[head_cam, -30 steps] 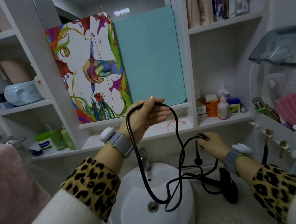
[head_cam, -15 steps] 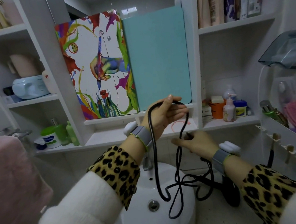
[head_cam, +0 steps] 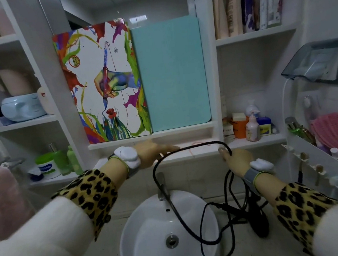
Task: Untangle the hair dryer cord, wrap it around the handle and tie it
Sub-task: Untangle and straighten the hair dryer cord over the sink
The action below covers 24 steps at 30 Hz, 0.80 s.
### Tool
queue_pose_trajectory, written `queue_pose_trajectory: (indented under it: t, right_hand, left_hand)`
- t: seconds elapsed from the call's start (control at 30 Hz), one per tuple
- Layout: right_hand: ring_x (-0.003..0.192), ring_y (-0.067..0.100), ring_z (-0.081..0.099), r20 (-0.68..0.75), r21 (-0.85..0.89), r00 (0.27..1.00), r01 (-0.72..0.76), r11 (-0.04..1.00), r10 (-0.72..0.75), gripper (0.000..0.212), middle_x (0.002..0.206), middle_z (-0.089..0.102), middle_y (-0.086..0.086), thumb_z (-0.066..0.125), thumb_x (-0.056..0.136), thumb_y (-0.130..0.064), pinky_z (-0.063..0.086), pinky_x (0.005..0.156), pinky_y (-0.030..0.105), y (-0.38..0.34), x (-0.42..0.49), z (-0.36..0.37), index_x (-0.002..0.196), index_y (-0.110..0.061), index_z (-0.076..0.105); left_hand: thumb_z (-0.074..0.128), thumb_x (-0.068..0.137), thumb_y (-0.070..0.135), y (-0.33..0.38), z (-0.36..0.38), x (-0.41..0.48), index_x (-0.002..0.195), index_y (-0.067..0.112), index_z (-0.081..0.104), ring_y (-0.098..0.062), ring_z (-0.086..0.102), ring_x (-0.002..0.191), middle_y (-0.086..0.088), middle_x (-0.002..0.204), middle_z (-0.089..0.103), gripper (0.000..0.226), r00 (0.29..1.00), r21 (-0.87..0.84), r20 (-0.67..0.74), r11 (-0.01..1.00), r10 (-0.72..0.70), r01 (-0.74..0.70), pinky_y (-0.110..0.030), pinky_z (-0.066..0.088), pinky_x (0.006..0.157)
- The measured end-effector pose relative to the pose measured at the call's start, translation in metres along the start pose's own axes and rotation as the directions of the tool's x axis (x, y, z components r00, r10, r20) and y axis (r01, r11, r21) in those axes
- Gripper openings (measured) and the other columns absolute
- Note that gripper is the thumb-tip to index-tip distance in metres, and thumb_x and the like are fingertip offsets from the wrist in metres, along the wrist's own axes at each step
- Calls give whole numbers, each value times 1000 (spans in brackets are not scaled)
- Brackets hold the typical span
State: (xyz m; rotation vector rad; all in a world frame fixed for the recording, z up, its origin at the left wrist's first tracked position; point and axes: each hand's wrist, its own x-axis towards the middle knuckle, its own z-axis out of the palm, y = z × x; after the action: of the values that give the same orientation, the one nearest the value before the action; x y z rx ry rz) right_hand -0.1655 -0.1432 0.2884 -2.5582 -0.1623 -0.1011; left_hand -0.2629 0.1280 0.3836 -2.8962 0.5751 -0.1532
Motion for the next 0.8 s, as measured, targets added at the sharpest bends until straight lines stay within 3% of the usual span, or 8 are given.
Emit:
queue_pose_trajectory:
  t: [0.1, 0.2, 0.3, 0.37, 0.5, 0.6, 0.7, 0.8]
  right_hand:
    - [97, 34, 61, -58, -81, 998, 1, 997, -6, 66, 110, 63, 20, 37, 95, -57, 42, 75, 33, -8, -1, 8, 101, 1, 67]
    - [92, 38, 61, -111, -73, 987, 105, 992, -113, 53, 114, 53, 17, 48, 93, -53, 45, 71, 35, -19, -11, 19, 105, -4, 61]
    - [96, 36, 61, -53, 79, 981, 189, 979, -185, 44, 112, 58, 17, 46, 92, -43, 50, 80, 40, -30, -20, 21, 120, -9, 50]
    - [81, 34, 63, -84, 199, 983, 179, 963, -165, 38, 96, 64, 17, 53, 87, -39, 53, 71, 39, -31, -21, 17, 106, -7, 59]
    - [48, 23, 47, -80, 83, 958, 283, 956, -276, 54, 50, 53, 11, 74, 79, -40, 30, 44, 28, -18, -22, 7, 43, -8, 49]
    - [56, 29, 59, -6, 75, 931, 365, 928, -366, 48, 59, 64, 14, 75, 76, -44, 44, 52, 34, -10, -20, 9, 55, -2, 66]
    - [69, 18, 61, 38, 68, 939, 340, 938, -343, 33, 72, 66, 1, 72, 78, -47, 45, 57, 29, 6, -13, 10, 71, -15, 72]
    - [68, 6, 55, 31, 154, 950, 304, 940, -312, 17, 70, 60, -15, 67, 84, -45, 33, 54, 16, 18, -6, 6, 73, -32, 65]
  left_hand:
    - [49, 92, -3, 12, -33, 8, 144, 34, 43, -28, 62, 112, -3, 129, 62, 65, 997, 362, -71, 932, 16, 11, -41, 56, 84]
    - [55, 94, 13, 61, -41, 27, 143, 23, 46, -31, 57, 120, -8, 136, 57, 51, 950, 233, -305, 973, 72, 1, -44, 53, 91]
    - [52, 97, 21, 122, -19, 56, 153, 13, 24, -33, 50, 129, -13, 145, 49, 63, 999, 88, 9, 995, -36, 35, -43, 45, 101]
    - [49, 98, 13, 129, -5, 66, 154, 7, 20, -32, 48, 131, -16, 146, 47, 63, 970, 46, 169, 985, -174, 169, -34, 39, 100]
    - [51, 100, 27, 109, 0, 56, 125, 12, 65, -24, 54, 121, -6, 128, 65, 32, 997, -153, 23, 986, -67, 70, -22, 34, 81]
    - [53, 99, 31, 84, -14, 47, 113, 17, 71, -30, 64, 103, -7, 112, 73, 26, 983, -178, -160, 982, -87, 58, -29, 45, 78]
    - [56, 97, 26, 36, -31, 33, 102, 16, 73, -31, 67, 92, -6, 99, 75, 20, 842, -323, -457, 936, -286, 143, -34, 51, 74]
    - [55, 99, 23, 6, -22, 17, 101, 11, 71, -30, 67, 88, -7, 95, 74, 20, 681, -485, -567, 856, -463, 178, -40, 53, 77]
